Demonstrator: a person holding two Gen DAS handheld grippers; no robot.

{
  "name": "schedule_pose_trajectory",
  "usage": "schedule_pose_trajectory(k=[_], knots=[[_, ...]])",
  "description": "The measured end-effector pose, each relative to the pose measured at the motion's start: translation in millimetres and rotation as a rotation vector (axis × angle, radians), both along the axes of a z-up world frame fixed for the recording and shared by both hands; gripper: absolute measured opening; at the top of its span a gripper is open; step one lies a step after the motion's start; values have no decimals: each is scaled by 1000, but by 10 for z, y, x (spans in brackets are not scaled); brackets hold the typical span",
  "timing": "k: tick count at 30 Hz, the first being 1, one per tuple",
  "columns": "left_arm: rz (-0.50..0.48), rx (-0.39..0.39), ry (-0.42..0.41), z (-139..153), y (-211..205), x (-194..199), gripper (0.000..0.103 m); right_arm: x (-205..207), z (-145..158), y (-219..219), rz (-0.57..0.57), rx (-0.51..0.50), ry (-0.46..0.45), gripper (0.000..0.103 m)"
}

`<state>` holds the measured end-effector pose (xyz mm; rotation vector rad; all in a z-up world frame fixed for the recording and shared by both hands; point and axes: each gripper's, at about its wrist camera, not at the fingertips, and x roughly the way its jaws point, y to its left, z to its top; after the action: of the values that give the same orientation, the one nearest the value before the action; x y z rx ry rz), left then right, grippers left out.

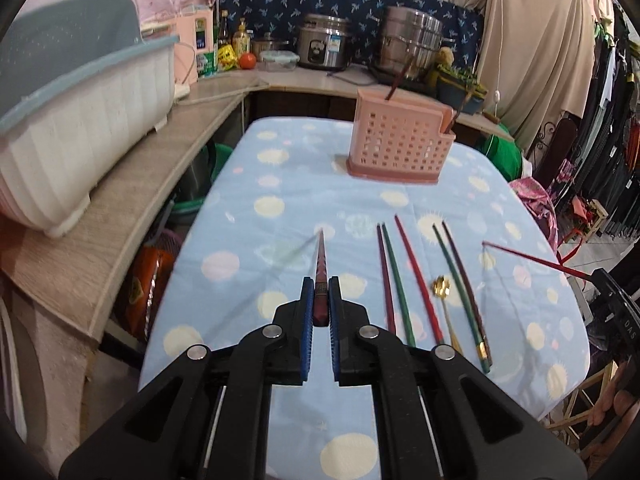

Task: Organize utensils
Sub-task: 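Lift both held chopsticks and lower them into the pink holder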

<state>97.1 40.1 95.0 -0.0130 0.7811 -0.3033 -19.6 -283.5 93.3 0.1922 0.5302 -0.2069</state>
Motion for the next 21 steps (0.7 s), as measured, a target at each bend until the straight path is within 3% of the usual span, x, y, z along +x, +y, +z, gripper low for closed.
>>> schedule_pose_trajectory(k=[14, 21], knots=[[-24, -12, -95, 765, -124, 702, 7, 778, 807, -433, 60, 70, -64, 7], [-46, -21, -141, 1104, -307, 989, 7, 1142, 1153, -430, 105, 86, -121, 7]])
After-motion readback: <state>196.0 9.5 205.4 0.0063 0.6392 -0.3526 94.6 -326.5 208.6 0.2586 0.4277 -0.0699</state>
